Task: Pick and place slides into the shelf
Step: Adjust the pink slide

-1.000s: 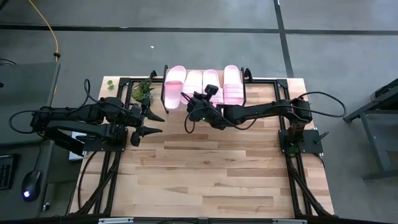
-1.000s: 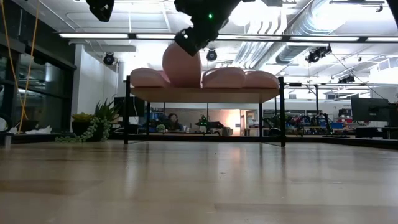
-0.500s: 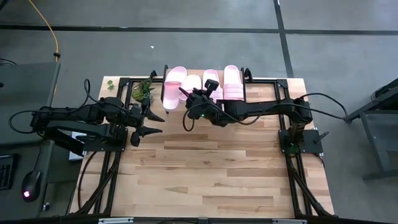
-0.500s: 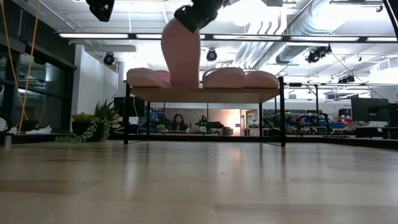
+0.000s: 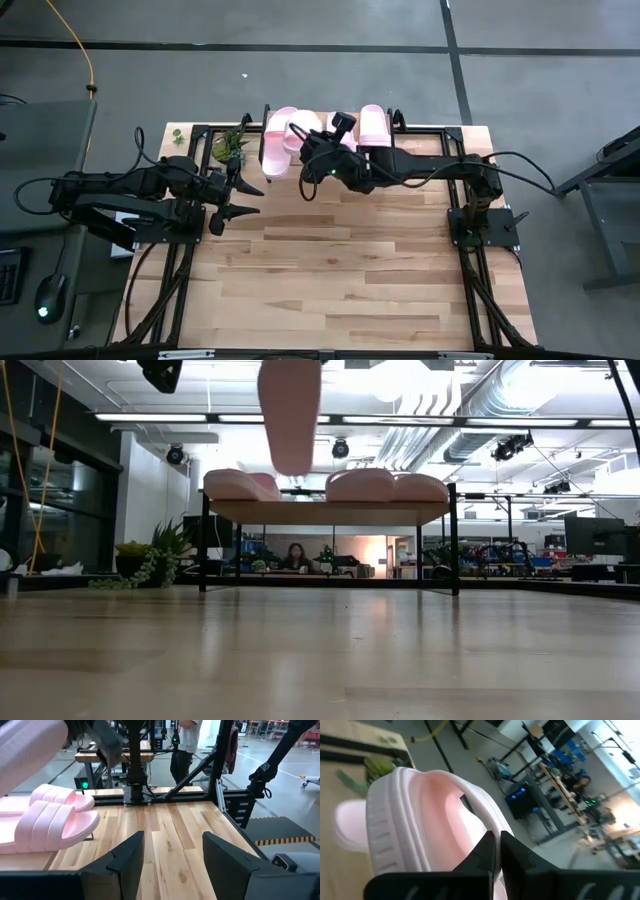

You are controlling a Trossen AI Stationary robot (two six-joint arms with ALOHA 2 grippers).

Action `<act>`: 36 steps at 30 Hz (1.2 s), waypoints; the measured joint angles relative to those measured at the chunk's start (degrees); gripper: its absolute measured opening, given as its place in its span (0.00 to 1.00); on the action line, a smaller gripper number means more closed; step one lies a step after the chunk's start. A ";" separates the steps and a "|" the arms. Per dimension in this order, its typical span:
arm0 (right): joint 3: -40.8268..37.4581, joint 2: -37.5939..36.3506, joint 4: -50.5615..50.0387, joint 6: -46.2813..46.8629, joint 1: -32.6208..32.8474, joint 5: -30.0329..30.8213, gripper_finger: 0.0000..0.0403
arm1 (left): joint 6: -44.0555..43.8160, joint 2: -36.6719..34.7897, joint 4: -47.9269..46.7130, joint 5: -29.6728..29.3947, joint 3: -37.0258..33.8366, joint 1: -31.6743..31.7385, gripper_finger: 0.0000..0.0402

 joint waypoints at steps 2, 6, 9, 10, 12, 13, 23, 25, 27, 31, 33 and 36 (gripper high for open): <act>2.04 -0.01 -1.13 0.21 -0.01 -2.15 0.00 | 0.70 -0.55 -0.18 0.01 0.00 0.00 0.46; 6.04 -0.01 -3.65 0.22 0.03 -6.87 0.00 | 1.99 -2.59 -1.63 0.78 0.00 0.02 0.46; 8.91 -0.16 -4.78 0.21 0.03 -10.43 0.00 | 3.15 -4.56 -2.66 2.70 0.00 0.00 0.46; 9.83 -0.18 -5.03 0.23 0.03 -11.73 0.00 | 3.38 -5.27 -2.98 3.16 0.00 0.00 0.46; 11.66 -0.48 -5.74 0.23 0.04 -14.26 0.00 | 3.80 -6.90 -4.09 3.81 0.00 0.00 0.46; 12.35 -0.74 -5.96 0.26 0.14 -15.48 0.00 | 3.91 -7.71 -4.53 3.86 0.00 0.00 0.46; 15.48 -4.79 -3.26 1.75 2.50 -25.67 0.00 | 3.93 -16.07 -4.66 3.86 -1.55 0.00 0.46; 15.48 -5.34 -1.51 1.74 3.19 -27.39 0.00 | 3.93 -16.74 -4.68 3.86 -1.55 0.00 0.46; 15.48 -5.61 0.54 1.67 3.91 -29.53 0.00 | 3.93 -16.84 -4.65 3.86 -1.55 0.00 0.46; 15.48 -5.80 3.44 2.11 5.24 -33.25 0.00 | 3.94 -16.80 -4.70 3.76 -1.57 0.00 0.46; 15.48 -5.80 4.32 2.96 5.95 -34.40 0.00 | 4.25 -16.82 -4.70 3.57 -1.56 0.00 0.46; 15.48 -5.80 5.30 4.29 7.05 -36.15 0.00 | 6.68 -16.82 -4.92 3.45 -1.57 0.01 0.46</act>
